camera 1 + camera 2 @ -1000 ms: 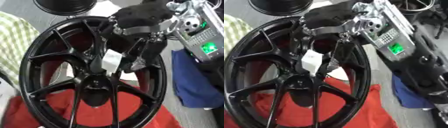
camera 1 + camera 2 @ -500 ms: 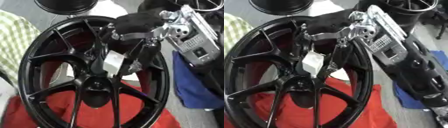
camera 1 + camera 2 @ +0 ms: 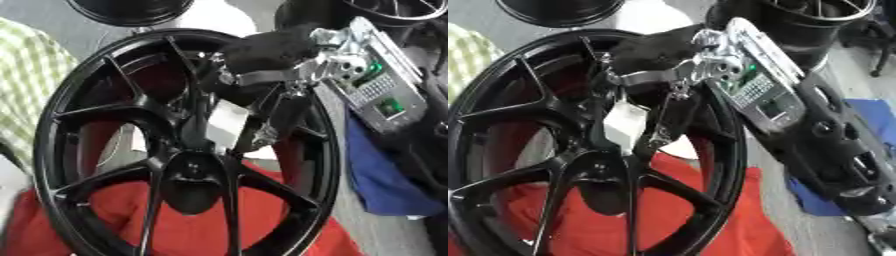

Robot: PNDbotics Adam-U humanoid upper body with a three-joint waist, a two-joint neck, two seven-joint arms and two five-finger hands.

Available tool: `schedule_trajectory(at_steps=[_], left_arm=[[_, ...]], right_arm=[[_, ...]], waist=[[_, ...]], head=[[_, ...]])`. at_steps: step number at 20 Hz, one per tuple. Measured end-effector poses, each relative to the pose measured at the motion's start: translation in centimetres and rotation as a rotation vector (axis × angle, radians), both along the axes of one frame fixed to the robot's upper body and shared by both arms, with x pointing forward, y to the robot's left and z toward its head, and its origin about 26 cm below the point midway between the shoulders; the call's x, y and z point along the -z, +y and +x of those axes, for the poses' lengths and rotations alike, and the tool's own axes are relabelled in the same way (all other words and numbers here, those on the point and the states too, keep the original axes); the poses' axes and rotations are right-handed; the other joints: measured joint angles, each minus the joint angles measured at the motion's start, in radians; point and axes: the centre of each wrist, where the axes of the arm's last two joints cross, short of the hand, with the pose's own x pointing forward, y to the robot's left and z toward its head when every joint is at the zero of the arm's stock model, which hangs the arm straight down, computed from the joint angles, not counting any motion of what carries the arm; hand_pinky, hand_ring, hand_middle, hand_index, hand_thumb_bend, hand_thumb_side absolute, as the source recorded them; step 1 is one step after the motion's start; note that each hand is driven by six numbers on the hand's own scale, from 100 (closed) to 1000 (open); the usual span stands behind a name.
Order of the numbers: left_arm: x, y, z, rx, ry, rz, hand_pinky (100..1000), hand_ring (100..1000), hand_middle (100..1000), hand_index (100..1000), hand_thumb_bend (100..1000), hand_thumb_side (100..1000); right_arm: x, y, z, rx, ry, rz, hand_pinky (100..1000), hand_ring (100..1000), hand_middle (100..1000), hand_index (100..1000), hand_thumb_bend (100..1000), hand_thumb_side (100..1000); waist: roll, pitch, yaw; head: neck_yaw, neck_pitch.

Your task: Pull the pin out of the wheel hub.

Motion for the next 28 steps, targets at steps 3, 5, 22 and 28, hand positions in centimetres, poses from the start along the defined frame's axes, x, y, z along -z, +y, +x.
schedule_trajectory(at_steps=[3, 5, 22, 28], left_arm=[[-0.01, -0.09, 0.03, 0.002, 0.0, -0.002, 569, 584, 535, 675, 100, 900], [-0.04, -0.1, 0.04, 0.002, 0.0, -0.002, 569, 584, 535, 675, 100, 901], [-0.12, -0.14, 0.08, 0.003, -0.002, -0.002, 571, 585, 535, 675, 100, 902], [-0.1, -0.16, 0.09, 0.004, -0.002, -0.003, 572, 586, 535, 675, 100, 902]], right_arm=[[0.0, 0.0, 0.0, -0.001, 0.002, 0.001, 877, 754, 607, 676, 465, 100], [0.01, -0.01, 0.02, 0.0, 0.004, 0.001, 874, 747, 593, 664, 456, 100], [0.22, -0.14, 0.19, -0.006, 0.027, 0.031, 837, 611, 352, 496, 392, 100], [-0.05, -0.43, 0.13, -0.007, 0.025, 0.082, 808, 558, 304, 472, 374, 100]], waist=[[0.0, 0.0, 0.001], [0.0, 0.0, 0.002], [-0.001, 0.003, 0.005], [-0.002, 0.001, 0.005]], head=[[-0.001, 0.0], [-0.001, 0.0], [-0.017, -0.007], [-0.022, -0.007]])
